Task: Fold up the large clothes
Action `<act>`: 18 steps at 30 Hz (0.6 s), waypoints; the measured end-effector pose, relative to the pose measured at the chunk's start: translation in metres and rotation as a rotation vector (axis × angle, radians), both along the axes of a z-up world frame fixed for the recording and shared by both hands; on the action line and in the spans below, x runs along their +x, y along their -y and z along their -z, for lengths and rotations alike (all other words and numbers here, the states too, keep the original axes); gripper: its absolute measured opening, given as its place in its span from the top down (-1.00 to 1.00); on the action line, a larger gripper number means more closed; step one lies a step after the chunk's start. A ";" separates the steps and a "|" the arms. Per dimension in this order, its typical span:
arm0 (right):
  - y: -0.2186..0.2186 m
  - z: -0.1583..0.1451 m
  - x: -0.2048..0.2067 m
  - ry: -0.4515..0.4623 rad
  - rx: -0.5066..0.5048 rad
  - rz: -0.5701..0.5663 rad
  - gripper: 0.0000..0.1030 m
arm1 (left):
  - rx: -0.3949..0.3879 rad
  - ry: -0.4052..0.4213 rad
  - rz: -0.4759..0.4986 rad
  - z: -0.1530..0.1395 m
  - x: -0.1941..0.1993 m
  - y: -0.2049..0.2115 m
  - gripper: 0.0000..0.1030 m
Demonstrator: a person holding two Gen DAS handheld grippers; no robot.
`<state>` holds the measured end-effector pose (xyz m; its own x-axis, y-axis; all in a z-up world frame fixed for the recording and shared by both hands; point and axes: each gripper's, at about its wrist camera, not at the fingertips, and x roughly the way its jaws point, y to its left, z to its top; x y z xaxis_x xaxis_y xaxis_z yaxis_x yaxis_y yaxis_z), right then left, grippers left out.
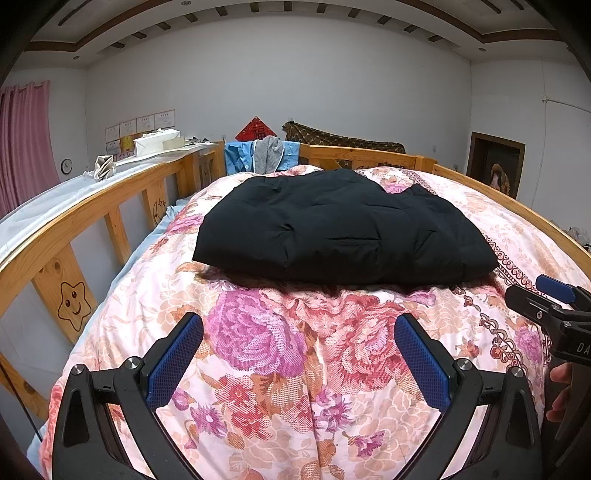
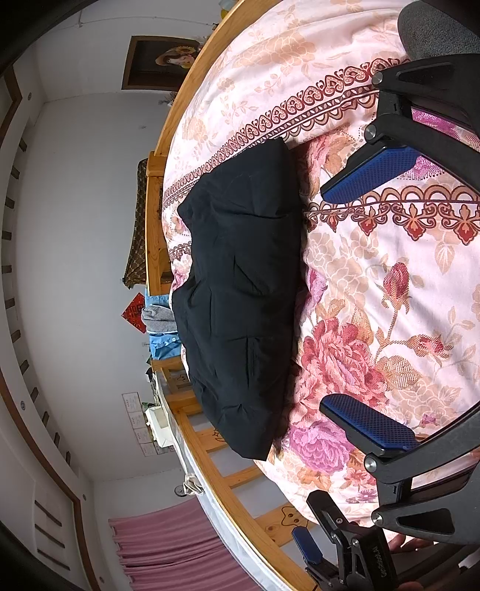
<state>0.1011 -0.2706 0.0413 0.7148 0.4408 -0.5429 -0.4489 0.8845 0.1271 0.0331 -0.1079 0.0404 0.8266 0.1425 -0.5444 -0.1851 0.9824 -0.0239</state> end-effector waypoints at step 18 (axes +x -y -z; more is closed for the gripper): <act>0.000 0.000 0.000 0.000 0.001 0.000 -1.00 | -0.010 0.002 0.010 -0.001 -0.001 -0.003 -0.97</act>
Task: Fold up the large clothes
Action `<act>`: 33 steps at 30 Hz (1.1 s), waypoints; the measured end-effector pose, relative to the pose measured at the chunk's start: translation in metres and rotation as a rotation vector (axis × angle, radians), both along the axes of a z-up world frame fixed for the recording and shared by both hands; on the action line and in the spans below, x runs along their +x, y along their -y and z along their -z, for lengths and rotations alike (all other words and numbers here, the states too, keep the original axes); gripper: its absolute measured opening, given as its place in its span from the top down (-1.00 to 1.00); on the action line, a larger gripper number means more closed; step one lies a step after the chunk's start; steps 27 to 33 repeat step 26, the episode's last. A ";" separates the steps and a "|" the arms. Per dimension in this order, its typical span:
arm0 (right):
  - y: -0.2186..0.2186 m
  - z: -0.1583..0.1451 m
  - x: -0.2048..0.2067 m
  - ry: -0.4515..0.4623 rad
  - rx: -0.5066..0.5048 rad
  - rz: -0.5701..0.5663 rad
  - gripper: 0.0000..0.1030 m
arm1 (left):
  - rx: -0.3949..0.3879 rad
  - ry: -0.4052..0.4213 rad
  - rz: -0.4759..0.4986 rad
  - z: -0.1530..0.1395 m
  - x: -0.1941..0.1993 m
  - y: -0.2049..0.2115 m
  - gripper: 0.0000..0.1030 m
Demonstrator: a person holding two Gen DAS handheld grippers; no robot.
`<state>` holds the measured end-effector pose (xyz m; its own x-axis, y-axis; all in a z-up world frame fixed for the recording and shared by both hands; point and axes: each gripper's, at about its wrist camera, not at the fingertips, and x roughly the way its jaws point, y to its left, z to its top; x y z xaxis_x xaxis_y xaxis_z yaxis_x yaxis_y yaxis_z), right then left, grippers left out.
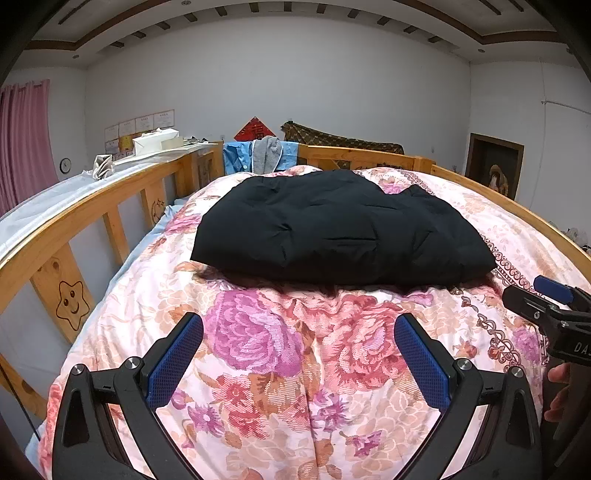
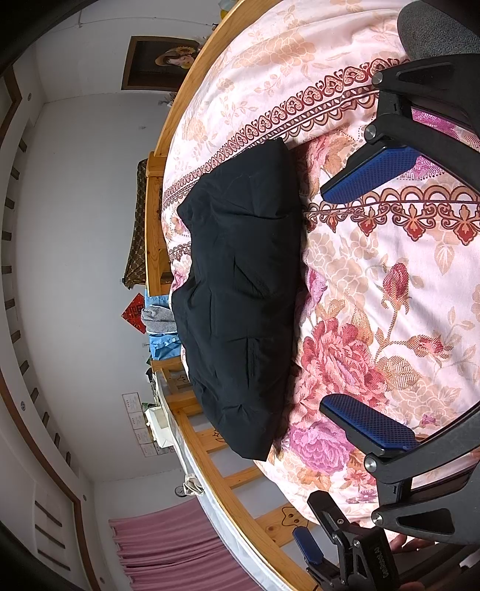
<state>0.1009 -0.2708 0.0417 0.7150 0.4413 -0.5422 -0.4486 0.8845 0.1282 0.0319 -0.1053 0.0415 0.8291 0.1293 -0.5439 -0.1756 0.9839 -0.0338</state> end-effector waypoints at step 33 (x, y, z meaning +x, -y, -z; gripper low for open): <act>0.000 0.002 -0.001 -0.008 -0.006 0.002 -1.00 | 0.087 -0.044 -0.084 0.009 0.006 -0.001 -0.97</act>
